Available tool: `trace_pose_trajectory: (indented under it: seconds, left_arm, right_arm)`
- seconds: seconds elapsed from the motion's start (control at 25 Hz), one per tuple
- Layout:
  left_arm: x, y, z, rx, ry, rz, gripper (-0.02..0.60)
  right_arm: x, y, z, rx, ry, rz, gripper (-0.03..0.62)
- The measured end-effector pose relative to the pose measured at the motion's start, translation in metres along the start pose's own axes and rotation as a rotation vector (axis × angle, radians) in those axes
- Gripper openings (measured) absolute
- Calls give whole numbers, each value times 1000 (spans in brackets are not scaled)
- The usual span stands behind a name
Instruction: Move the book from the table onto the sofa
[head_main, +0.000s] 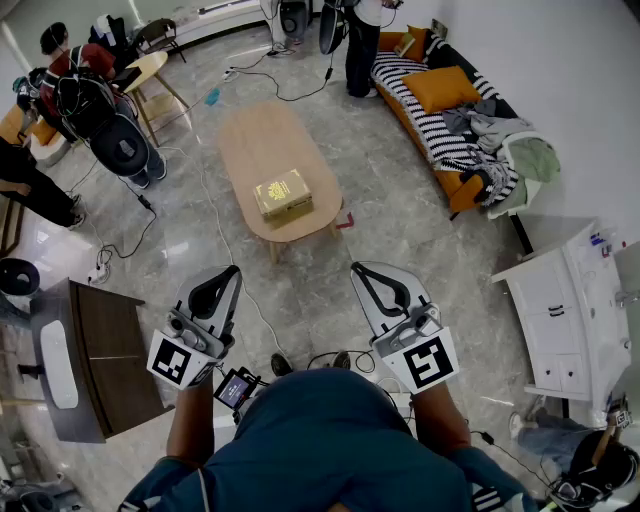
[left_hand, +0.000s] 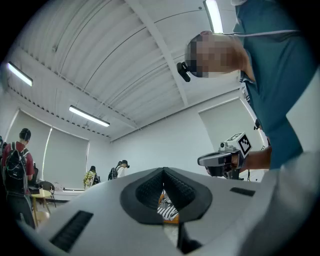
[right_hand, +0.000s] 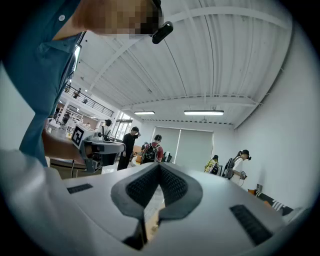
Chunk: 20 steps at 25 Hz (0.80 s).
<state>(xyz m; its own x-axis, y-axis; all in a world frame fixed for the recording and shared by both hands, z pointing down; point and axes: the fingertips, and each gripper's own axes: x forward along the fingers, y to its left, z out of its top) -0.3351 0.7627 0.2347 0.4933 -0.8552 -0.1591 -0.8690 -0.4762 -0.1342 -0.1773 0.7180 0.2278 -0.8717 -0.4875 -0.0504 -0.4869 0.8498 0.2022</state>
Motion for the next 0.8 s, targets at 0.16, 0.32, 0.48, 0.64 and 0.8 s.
trace_pose_trajectory:
  seconds: [0.16,0.32,0.48,0.64,0.8]
  left_arm:
    - [-2,-2,7,22,-40,5,3]
    - [-9,-10,10,26,-43,0,3]
    - [-17,-16,12,25,-38,5,3]
    - [-23,-20,12,26,-32,13,3]
    - [-30,-21,12,25,-30,27,3]
  right_arm:
    - [-2,5,3,-5,-11,-2,12]
    - [-10,13,4,-2,-16,-6,12]
    - [-17,19,6,3,-20,-4,12]
    - [-21,24,6,22,-27,-1,12]
    - [-22,27,7,35,-41,7,12]
